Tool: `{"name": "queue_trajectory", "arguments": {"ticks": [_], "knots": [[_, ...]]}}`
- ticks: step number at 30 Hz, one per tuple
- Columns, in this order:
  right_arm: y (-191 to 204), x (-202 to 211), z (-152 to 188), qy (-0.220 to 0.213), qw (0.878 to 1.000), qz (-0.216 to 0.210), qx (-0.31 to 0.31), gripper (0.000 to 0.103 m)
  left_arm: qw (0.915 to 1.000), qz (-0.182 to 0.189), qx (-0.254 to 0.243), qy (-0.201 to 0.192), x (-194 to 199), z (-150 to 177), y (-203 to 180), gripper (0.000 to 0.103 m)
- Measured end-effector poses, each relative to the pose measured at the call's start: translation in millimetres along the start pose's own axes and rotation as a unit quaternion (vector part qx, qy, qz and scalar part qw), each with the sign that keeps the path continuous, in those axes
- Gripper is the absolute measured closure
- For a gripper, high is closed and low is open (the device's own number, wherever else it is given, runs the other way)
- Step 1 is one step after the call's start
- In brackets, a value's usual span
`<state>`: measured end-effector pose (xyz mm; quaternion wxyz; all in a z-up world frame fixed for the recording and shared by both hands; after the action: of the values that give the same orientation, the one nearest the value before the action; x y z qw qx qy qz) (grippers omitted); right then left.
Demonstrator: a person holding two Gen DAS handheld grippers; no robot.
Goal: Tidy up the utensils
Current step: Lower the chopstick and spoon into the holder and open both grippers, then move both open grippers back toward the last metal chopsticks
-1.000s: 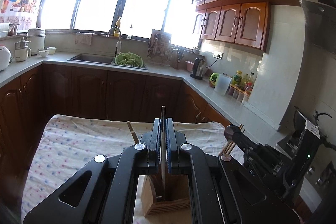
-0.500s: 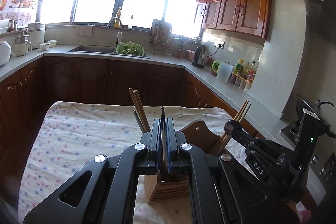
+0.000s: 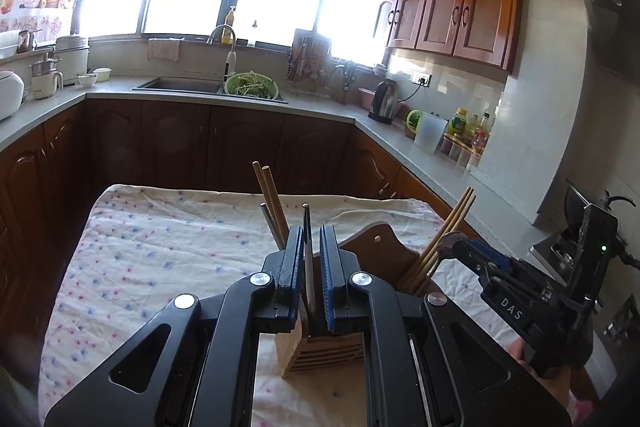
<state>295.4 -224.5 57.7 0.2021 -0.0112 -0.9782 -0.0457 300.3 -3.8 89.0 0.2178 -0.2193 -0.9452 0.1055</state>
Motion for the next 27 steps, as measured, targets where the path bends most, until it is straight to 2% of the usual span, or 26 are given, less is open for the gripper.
{"name": "queue_trajectory", "arguments": {"ticks": [2, 3, 4, 6, 8, 10, 11, 13, 15, 19, 27], "knots": [[-6, 4, 0, 0.001, 1.0, -0.001, -0.011, 0.063, 1.0, -0.005, -0.002, -0.002, 2, 2, -1, 0.076], [-8, 6, 0, 0.003, 1.0, -0.001, -0.016, 0.057, 1.0, -0.007, -0.002, -0.004, 4, 2, -2, 0.068], [-11, 8, 0, 0.005, 1.0, -0.001, -0.022, 0.051, 1.0, -0.006, 0.0, -0.006, 6, 3, -3, 0.066], [-18, 12, 0, 0.01, 0.999, -0.002, -0.034, 0.047, 0.9999, -0.008, 0.003, -0.007, 12, 4, -3, 0.062], [-24, 19, 1, 0.013, 0.999, -0.003, -0.045, 0.04, 0.9999, -0.009, 0.006, -0.012, 20, 7, -4, 0.051], [-31, 26, 4, 0.015, 0.998, -0.006, -0.055, 0.026, 0.9997, -0.016, 0.007, -0.016, 29, 12, -4, 0.039], [-34, 30, 6, 0.018, 0.998, -0.009, -0.059, 0.024, 0.9996, -0.023, 0.009, -0.015, 33, 15, -3, 0.035], [-38, 37, 11, 0.026, 0.997, -0.013, -0.065, 0.017, 0.9993, -0.033, 0.015, -0.011, 42, 24, -1, 0.018], [-41, 44, 19, 0.035, 0.997, -0.02, -0.068, 0.013, 0.9987, -0.046, 0.022, -0.002, 50, 35, 1, 0.01], [-45, 60, 36, 0.05, 0.995, -0.032, -0.078, 0.003, 0.9974, -0.057, 0.037, 0.023, 65, 59, 6, 0.007], [-46, 96, 66, 0.075, 0.992, -0.046, -0.087, 0.001, 0.9946, -0.067, 0.063, 0.048, 95, 100, 7, 0.006]]}}
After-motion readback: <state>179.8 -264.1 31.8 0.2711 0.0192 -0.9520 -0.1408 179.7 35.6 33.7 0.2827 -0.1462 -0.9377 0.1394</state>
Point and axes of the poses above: each gripper's, at about its wrist camera, not at the fingertips, and x roughly against the way its jaws point, y to its left, z to its underside, the point moved 1 cm from there along -x, roughly the way its jaws point, and after that the axes turned 10 degrees about z, right-handed, at the moved point
